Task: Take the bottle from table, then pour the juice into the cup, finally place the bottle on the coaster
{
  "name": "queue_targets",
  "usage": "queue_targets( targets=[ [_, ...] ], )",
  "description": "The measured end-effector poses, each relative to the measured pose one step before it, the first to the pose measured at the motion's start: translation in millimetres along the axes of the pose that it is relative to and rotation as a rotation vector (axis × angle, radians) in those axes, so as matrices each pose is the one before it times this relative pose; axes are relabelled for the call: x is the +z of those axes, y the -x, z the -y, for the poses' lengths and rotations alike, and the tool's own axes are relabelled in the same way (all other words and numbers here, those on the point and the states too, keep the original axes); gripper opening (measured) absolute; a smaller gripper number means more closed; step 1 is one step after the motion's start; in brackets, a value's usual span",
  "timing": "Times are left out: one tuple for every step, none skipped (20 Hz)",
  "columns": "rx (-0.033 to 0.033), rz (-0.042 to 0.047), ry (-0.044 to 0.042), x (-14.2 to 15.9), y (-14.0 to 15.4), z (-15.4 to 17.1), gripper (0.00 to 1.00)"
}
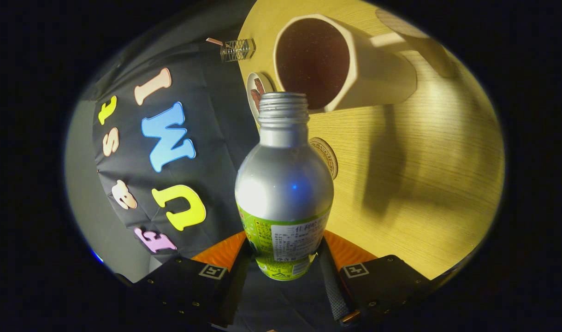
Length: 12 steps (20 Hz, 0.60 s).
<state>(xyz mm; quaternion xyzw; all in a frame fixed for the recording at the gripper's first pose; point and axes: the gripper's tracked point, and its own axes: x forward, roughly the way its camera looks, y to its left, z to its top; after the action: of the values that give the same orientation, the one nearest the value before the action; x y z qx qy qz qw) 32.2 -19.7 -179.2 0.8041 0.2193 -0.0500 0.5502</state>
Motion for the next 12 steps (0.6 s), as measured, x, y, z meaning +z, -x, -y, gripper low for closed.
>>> queue_targets(
  targets=[
    [-0.00019, 0.00329, -0.01109, 0.66, -0.63, -0.87, 0.76],
    [-0.00155, -0.00135, -0.01072, -0.85, -0.38, -0.61, 0.76],
    [-0.00078, -0.00188, -0.00866, 0.35, 1.33, -0.83, 0.76],
    [-0.00196, -0.00344, -0.00750, -1.04, 0.30, -0.37, 0.76],
    [-0.00129, -0.00452, -0.00556, -0.67, 0.08, -0.37, 0.76],
    [-0.00034, -0.00449, -0.00698, -2.10, 0.30, -0.80, 0.76],
    [-0.00075, -0.00374, -0.00692, -1.12, -0.02, -0.56, 0.76],
    [-0.00059, -0.00405, -0.00597, -1.23, 0.39, -0.50, 0.76],
    [-0.00044, -0.00256, -0.00551, -0.19, 0.57, -0.23, 0.76],
    [-0.00085, 0.00027, -0.00804, -0.82, -0.27, -0.25, 0.76],
    [0.00346, -0.00204, -0.00974, -0.55, 0.12, -1.69, 0.76],
    [0.00173, -0.00469, -0.00765, -1.78, -0.60, -0.75, 0.76]
  ],
)
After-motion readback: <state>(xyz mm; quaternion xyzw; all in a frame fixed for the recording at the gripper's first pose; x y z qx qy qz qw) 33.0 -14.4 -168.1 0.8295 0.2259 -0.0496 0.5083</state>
